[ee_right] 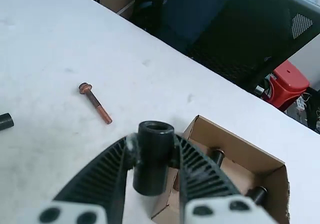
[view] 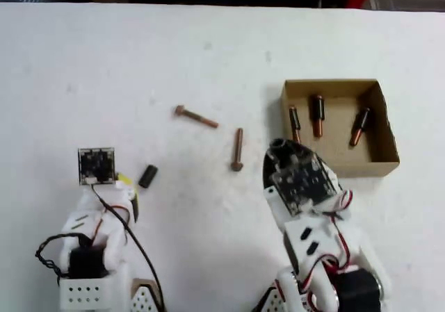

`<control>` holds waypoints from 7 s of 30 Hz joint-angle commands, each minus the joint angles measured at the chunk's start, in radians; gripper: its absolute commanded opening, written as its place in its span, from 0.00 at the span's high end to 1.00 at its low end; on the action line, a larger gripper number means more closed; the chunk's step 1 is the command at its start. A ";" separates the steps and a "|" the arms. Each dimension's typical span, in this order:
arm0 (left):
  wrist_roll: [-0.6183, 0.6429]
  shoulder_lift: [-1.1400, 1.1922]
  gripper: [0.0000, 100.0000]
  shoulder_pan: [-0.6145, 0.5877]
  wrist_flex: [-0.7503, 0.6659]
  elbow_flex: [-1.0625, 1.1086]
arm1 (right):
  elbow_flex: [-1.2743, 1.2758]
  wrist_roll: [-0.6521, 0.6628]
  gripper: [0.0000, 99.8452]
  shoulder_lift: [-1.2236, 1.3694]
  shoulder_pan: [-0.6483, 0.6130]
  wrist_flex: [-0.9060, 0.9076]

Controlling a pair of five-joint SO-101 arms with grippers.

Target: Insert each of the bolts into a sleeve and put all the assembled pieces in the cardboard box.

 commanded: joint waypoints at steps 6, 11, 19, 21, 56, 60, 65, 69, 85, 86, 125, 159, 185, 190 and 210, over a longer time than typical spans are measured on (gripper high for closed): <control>-0.002 -0.013 0.98 0.007 -0.026 -0.005 | 0.115 -0.012 0.98 -0.117 -0.002 -0.088; -0.002 -0.013 0.98 0.007 -0.026 -0.005 | 0.209 -0.012 0.98 -0.171 -0.001 -0.157; -0.003 -0.013 0.98 0.010 0.084 -0.077 | 0.238 -0.014 0.98 -0.211 -0.001 -0.157; -0.003 -0.013 0.98 0.010 0.147 -0.127 | 0.238 -0.017 0.98 -0.211 0.001 -0.156; -0.173 0.519 0.98 0.036 0.232 -0.675 | 0.654 -0.176 0.98 -0.211 0.137 -0.796; -0.160 0.769 0.98 0.102 0.212 -0.806 | 0.695 -0.176 0.98 -0.211 0.104 -0.802; -0.043 0.977 0.98 0.205 0.170 -0.918 | 0.744 -0.176 0.98 -0.213 0.016 -0.803; -0.005 1.106 0.98 0.266 0.103 -0.976 | 0.747 -0.169 0.98 -0.213 0.021 -0.803; 0.204 1.745 0.97 0.309 0.051 -1.416 | 0.773 -0.176 0.98 -0.211 0.061 -0.851; 0.193 1.781 0.96 0.312 0.051 -1.439 | 0.773 -0.176 0.98 -0.211 0.077 -0.852; 0.166 2.324 0.81 0.601 0.089 -1.812 | 0.773 -0.361 0.98 -0.209 0.360 -0.871; 0.167 2.387 0.98 0.599 0.120 -1.804 | 0.773 -0.361 0.98 -0.209 0.358 -0.849; -0.284 1.986 0.98 0.214 0.660 -1.875 | 0.773 -0.359 0.98 -0.209 0.357 -0.849; -0.575 1.986 0.98 0.087 0.655 -1.844 | 0.773 -0.358 0.98 -0.209 0.357 -0.831; -1.318 1.989 0.98 -0.056 0.393 -1.593 | 0.773 -0.354 0.98 -0.209 0.357 -0.829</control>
